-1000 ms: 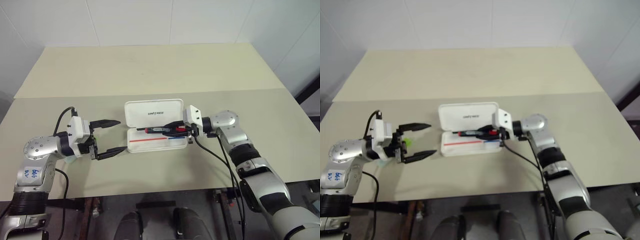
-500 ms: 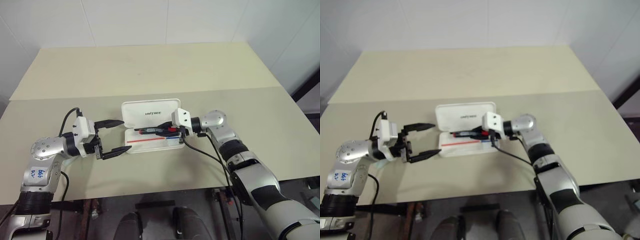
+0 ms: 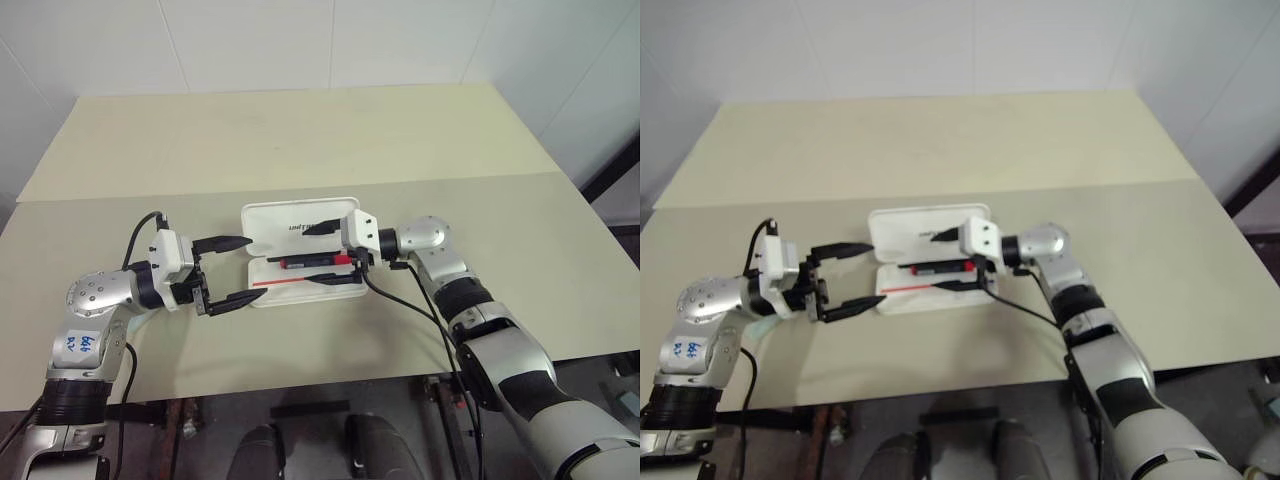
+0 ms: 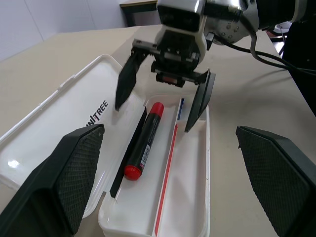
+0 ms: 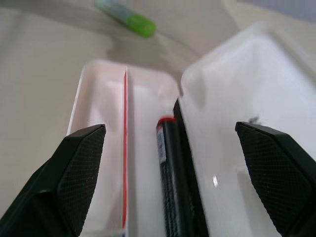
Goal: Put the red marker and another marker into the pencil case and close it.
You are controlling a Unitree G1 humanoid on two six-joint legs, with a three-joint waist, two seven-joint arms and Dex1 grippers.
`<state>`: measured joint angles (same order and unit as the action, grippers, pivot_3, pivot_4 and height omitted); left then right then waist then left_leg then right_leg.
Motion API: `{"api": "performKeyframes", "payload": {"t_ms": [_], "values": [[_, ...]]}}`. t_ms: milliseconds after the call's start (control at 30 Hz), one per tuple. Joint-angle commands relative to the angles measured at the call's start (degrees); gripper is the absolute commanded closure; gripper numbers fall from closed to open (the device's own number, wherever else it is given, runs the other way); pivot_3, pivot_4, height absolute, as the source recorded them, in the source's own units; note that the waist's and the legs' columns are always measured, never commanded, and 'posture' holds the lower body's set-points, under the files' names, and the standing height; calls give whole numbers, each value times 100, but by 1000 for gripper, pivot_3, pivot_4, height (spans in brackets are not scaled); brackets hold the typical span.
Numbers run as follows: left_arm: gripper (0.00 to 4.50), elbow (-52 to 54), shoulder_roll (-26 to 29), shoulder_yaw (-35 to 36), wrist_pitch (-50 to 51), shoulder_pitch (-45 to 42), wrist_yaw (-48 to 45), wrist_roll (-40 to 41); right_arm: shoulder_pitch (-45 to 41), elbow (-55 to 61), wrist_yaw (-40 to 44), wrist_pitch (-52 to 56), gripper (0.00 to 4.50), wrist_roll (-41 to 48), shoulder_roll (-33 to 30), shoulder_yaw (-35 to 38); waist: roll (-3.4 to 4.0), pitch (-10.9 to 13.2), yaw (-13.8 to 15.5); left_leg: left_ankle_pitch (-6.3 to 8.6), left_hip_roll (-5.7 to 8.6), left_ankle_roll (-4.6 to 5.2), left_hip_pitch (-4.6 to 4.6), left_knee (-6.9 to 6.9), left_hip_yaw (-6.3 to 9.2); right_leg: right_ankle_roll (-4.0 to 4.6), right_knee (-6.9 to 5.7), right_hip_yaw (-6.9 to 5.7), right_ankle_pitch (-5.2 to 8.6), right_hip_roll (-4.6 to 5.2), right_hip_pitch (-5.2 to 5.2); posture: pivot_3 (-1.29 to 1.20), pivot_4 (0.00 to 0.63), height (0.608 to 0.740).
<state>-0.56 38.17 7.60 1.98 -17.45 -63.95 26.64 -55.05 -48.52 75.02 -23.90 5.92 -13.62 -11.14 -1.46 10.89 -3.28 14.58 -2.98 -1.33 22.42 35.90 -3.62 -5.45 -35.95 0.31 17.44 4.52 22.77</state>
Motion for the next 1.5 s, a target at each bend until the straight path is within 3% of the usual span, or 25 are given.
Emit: {"api": "performKeyframes", "payload": {"t_ms": [33, 167, 300, 700, 1033, 1500], "values": [[0, 218, 9, 142, -61, 110, 125, -2, 591, 1750, 341, 883, 21, 781, -209, 187, 0, 0, 13, 1, -2, 0, 0, -2, 4, 0, 0, 0, 0, 0, 0, 0, 150, 740], [0, 413, 48, 676, -55, 589, 620, 27, 1429, 3648, 226, 2048, 21, 1339, -744, 299, 1, 1, 31, 17, -7, 7, 2, -4, 30, 0, 0, 0, 0, 4, 0, 0, 150, 740], [0, 563, 44, 1372, -82, 1211, 1083, 96, 1970, 4684, -54, 2663, 21, 1636, -1230, 542, 1, 1, 8, 35, -12, 10, 1, -1, 21, 1, 30, -4, 1, 9, 1, 0, 150, 740], [0, -114, 314, 2507, -244, 2411, 740, 208, 2585, 5394, -691, 3059, 21, 1742, -1655, 863, 1, 1, 14, 46, -29, -8, -5, -29, 18, 39, 41, 10, 21, 14, 12, 0, 150, 740], [0, -1219, 423, 2500, -530, 2488, 479, 81, 2757, 5593, -904, 3044, 21, 1759, -1753, 886, 0, 0, 24, 46, -38, -12, 20, -62, -24, 51, 33, -32, 28, 22, 72, 0, 150, 740], [0, -1943, 375, 2170, -692, 2126, 490, -180, 2861, 6462, -579, 3689, 21, 2625, -2047, 884, -7, -4, 25, 47, -53, -12, 11, -27, -32, 48, 2, -61, 25, 12, 68, 0, 150, 740]]}}
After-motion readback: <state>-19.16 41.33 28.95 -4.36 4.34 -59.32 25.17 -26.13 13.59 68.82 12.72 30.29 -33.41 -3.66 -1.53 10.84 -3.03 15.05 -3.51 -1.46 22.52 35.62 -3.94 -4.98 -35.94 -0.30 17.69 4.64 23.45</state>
